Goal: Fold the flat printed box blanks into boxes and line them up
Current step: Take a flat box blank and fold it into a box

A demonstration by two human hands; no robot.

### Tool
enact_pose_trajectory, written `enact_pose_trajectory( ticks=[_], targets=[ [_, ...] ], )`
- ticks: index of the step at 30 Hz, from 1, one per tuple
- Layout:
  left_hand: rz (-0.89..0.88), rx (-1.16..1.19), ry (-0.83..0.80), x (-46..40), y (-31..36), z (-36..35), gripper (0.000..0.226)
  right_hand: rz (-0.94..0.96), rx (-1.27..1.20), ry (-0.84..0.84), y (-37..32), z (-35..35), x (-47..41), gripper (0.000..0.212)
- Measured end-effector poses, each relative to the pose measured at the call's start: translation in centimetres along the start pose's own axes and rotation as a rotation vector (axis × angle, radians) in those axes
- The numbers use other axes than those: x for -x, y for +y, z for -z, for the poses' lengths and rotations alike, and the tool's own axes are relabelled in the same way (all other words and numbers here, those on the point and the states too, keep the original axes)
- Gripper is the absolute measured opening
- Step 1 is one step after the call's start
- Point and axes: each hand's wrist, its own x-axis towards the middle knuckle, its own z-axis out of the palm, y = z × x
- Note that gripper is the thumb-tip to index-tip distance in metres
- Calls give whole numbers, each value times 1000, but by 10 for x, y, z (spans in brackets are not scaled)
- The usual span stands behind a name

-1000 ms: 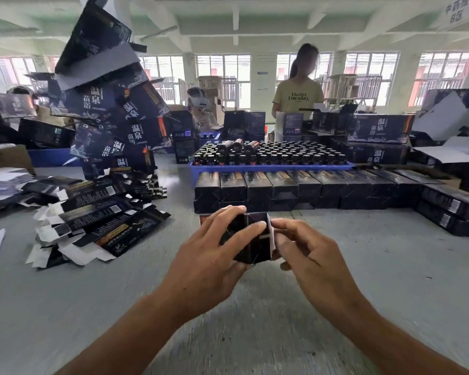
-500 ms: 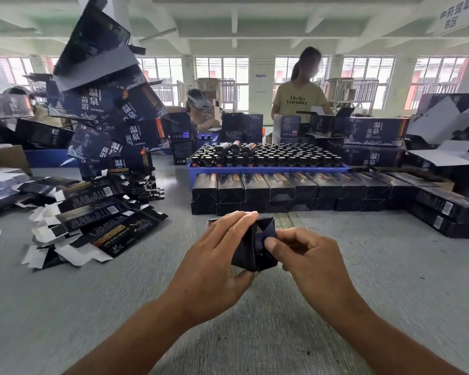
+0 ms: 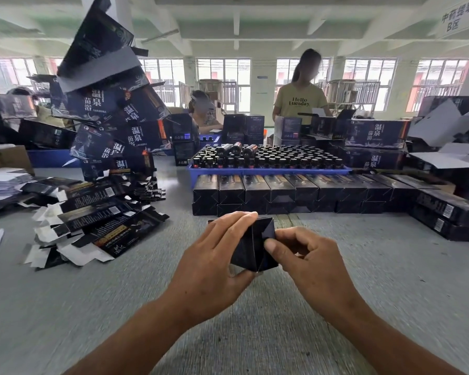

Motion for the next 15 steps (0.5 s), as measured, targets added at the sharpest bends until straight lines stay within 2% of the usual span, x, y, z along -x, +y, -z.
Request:
enact_pose_trajectory(
  ticks=[3,8,10,13,15],
  targets=[
    [-10,-1,12,0,-2,-2,91,13,-19,-27,0,-1,0,15],
    [-148,-53,-16,0,-2,-9,81,-45,-19,-114,-1,-6,3,62],
    [-171,-90,-7,0,-2,-9,85,-104,-86,-90,0,-6,0,60],
    [-25,-107,116,0,-1,-7,85,-192,-247,-61,3,0,-5,65],
    [232,53,186,-3,-2,-1,74,-237,-299,-94,7,3,-7,66]
  ],
)
